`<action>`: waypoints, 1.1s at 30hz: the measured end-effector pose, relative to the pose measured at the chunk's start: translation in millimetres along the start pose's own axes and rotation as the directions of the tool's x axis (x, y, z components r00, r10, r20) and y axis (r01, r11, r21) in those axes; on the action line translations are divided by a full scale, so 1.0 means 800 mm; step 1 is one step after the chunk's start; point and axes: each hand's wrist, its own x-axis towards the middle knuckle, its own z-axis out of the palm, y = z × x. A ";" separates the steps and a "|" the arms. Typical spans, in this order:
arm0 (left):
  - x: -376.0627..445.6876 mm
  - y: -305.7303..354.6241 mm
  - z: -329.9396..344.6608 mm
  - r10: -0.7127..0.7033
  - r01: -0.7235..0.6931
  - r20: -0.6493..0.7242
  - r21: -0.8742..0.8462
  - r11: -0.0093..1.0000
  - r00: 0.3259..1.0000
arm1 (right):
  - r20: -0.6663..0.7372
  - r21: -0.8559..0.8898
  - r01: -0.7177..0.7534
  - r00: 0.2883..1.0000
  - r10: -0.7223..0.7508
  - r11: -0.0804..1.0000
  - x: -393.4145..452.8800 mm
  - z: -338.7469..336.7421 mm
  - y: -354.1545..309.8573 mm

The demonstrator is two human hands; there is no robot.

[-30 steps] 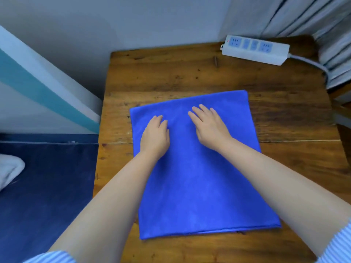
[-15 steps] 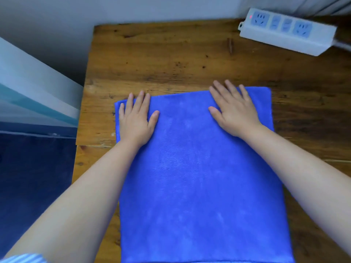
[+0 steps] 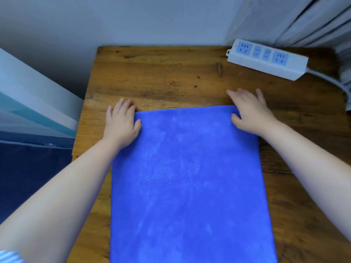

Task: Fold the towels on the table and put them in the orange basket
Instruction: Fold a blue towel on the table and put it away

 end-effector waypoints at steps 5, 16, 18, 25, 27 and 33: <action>0.011 0.012 -0.021 -0.058 0.058 0.031 -0.002 0.998 0.998 | 0.127 -0.101 -0.002 0.992 0.015 0.995 0.016 -0.024 -0.025; -0.073 0.009 -0.037 0.103 -0.087 -0.180 0.096 0.992 0.978 | -0.306 -0.131 0.042 0.949 -0.080 0.991 -0.068 -0.029 -0.042; -0.104 0.003 -0.040 0.119 -0.101 -0.251 0.083 0.991 0.961 | -0.382 -0.142 0.065 0.917 -0.115 0.988 -0.099 -0.032 -0.049; -0.254 -0.001 -0.056 0.458 -0.469 -0.387 0.072 0.880 0.800 | -0.490 -0.133 0.126 0.854 -0.176 0.983 -0.239 -0.024 -0.067; -0.282 -0.003 -0.054 0.499 -0.505 -0.352 0.081 0.859 0.792 | -0.495 -0.158 0.168 0.839 -0.225 0.973 -0.267 -0.016 -0.065; -0.336 -0.012 -0.036 0.641 -0.629 -0.185 0.126 0.768 0.745 | -0.368 -0.214 0.270 0.868 -0.334 0.939 -0.333 0.019 -0.059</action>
